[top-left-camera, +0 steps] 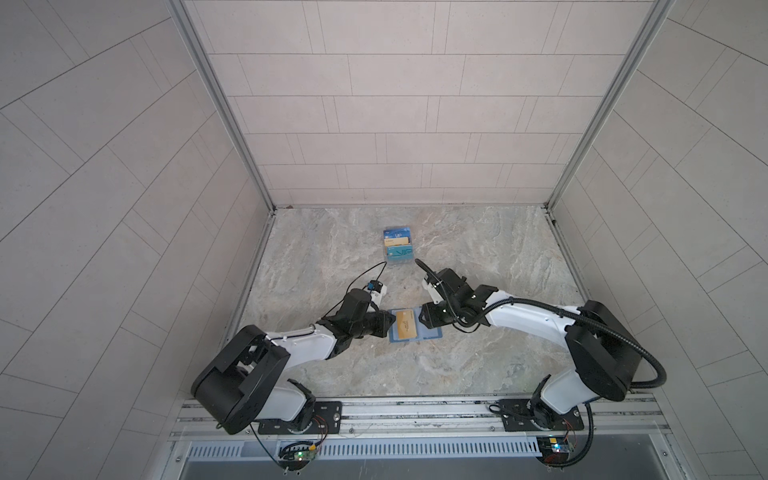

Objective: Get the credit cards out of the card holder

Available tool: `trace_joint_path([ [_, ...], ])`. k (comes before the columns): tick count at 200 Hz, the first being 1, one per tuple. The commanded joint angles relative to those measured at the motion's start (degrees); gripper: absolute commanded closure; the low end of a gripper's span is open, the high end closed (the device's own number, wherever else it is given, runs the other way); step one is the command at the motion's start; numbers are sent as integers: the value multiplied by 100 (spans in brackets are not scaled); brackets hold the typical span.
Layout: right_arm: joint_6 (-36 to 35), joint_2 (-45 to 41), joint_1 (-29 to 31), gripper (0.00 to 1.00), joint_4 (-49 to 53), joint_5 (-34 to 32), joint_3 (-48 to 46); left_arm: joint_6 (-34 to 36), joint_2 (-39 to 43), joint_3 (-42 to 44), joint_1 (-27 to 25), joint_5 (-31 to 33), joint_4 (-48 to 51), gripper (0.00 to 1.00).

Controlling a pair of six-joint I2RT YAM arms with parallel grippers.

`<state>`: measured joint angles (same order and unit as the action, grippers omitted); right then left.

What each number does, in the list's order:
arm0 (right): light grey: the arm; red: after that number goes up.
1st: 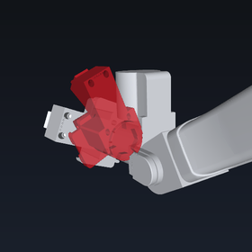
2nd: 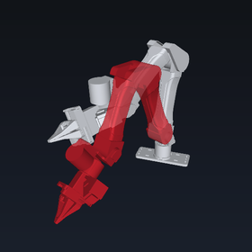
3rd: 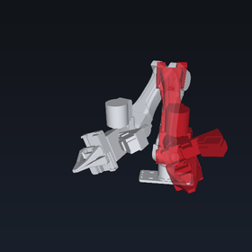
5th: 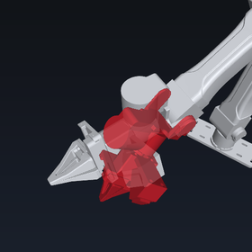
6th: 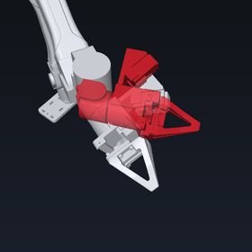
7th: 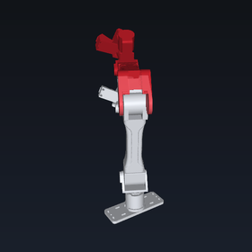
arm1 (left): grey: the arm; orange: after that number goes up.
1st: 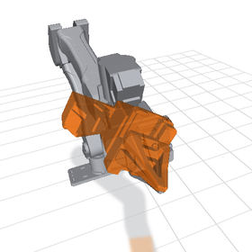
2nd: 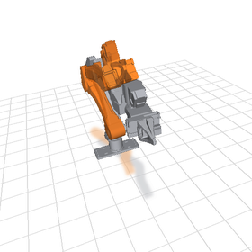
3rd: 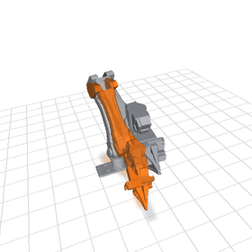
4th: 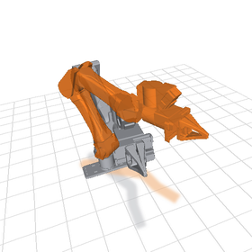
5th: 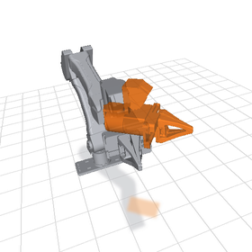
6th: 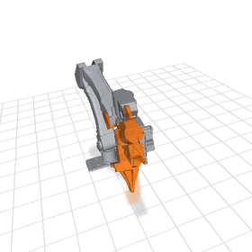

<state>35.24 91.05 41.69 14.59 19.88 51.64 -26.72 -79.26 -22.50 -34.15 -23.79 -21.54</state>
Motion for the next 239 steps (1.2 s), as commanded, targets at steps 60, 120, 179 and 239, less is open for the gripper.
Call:
trace_joint_path([
  [60, 413, 582, -156, 64, -894, 901, -14, -65, -325, 98, -91, -274, -491, 90],
  [120, 522, 818, -280, 67, -1162, 1149, -106, -192, -447, 246, -193, 157, -650, 93],
  [179, 649, 985, -355, 70, -1465, 1423, -219, -196, -553, 363, -244, 285, -593, 94],
  [239, 747, 1013, -426, 72, -1665, 1617, -305, -219, -707, 361, -399, 423, -639, 94],
])
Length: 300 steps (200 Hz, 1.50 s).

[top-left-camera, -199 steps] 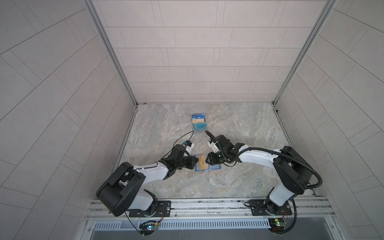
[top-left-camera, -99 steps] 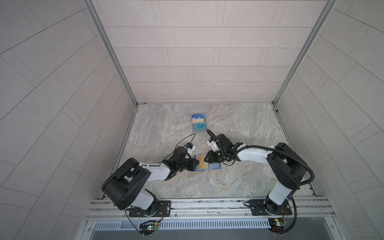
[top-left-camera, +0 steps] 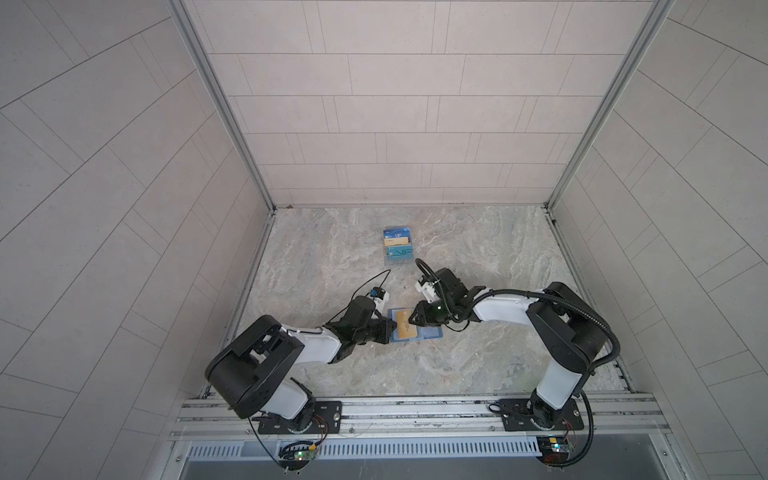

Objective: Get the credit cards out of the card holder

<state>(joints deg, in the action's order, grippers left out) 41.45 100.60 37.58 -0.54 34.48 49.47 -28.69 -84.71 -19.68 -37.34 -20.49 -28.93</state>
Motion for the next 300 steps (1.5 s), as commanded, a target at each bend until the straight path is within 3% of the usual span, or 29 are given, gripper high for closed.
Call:
trace_joint_path([
  [1, 131, 57, -23, 72, -159, 165, -92, -23, -162, 79, -80, 96, 103, 94],
  [77, 4, -256, -258, 73, -986, 1158, -389, -21, -200, 81, -80, 141, 156, 93],
  [181, 379, 49, -361, 75, -2188, 1685, -692, -33, -193, 47, -78, 208, 221, 92],
  [300, 108, 207, -675, 70, -1950, 2441, -575, -50, -92, 27, -80, 238, 353, 91],
])
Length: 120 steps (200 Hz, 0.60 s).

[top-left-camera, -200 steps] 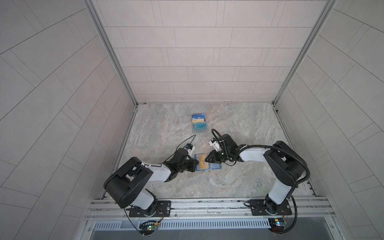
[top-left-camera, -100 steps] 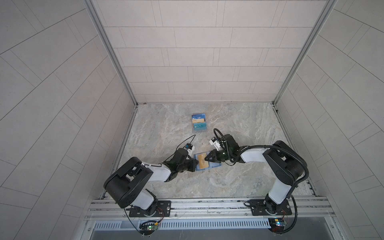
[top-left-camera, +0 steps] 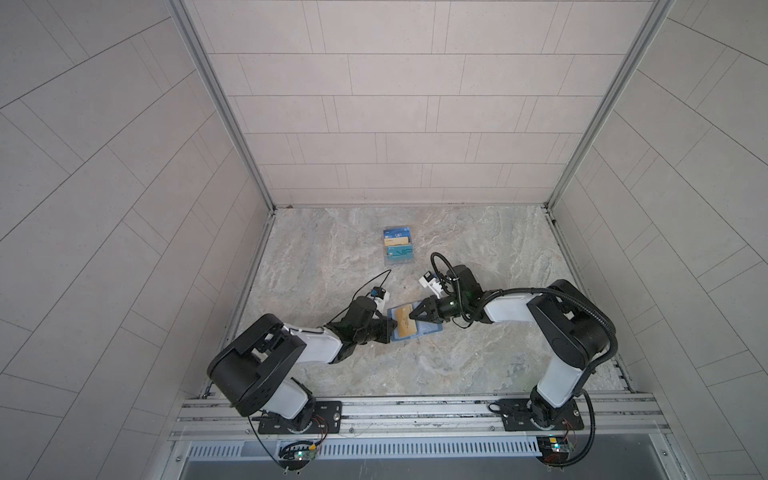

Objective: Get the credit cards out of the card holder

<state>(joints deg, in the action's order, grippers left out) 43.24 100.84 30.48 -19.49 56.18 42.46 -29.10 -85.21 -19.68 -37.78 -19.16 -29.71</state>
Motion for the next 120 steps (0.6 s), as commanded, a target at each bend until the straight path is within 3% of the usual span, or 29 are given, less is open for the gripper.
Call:
trace_joint_path([
  [1, -67, 187, 36, 70, -55, 270, 129, -8, -41, 26, -36, 105, 431, 91],
  [58, 12, 744, 304, 70, 76, -6, 439, -17, -32, 8, -36, 88, 423, 91],
  [120, 571, 1118, 377, 71, -611, -27, 462, 58, 93, -156, -36, 46, 615, 91],
])
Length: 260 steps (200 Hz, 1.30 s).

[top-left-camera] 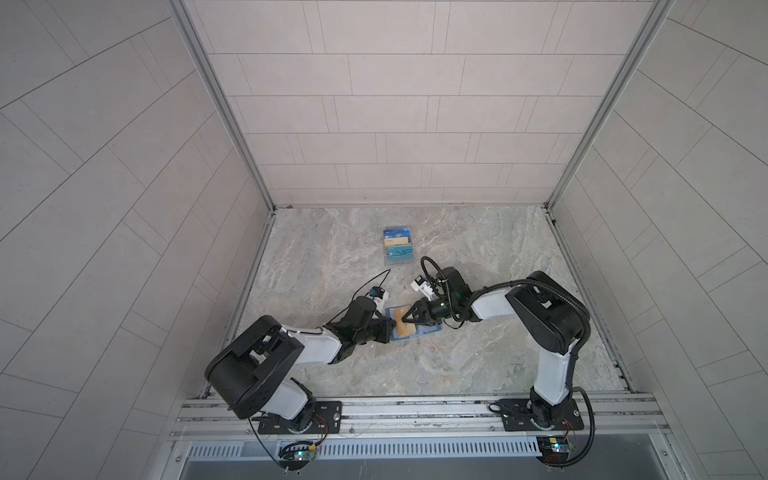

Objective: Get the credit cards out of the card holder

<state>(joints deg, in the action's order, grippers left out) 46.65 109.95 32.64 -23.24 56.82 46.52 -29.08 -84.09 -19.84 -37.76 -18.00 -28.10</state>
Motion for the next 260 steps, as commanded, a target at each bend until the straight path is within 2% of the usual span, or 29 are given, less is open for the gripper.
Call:
trace_joint_path([
  [1, 230, 209, 166, 71, -230, -87, 57, 58, -23, -146, -38, -71, 454, 91],
  [55, 174, 329, 237, 74, 8, -256, 170, 100, 177, -171, -37, 49, 595, 91],
  [75, 199, 385, 225, 76, 40, -309, 165, 159, 305, -451, -17, 274, 1280, 100],
  [111, 186, 383, 227, 77, 153, -397, 181, 251, 388, -780, 25, -7, 1344, 100],
  [157, 140, 395, 225, 77, 259, -443, 224, 498, 164, -1237, 67, 103, 1709, 100],
  [260, 91, 394, 201, 78, 250, -415, 258, 457, -293, -779, 67, 29, 1461, 100],
])
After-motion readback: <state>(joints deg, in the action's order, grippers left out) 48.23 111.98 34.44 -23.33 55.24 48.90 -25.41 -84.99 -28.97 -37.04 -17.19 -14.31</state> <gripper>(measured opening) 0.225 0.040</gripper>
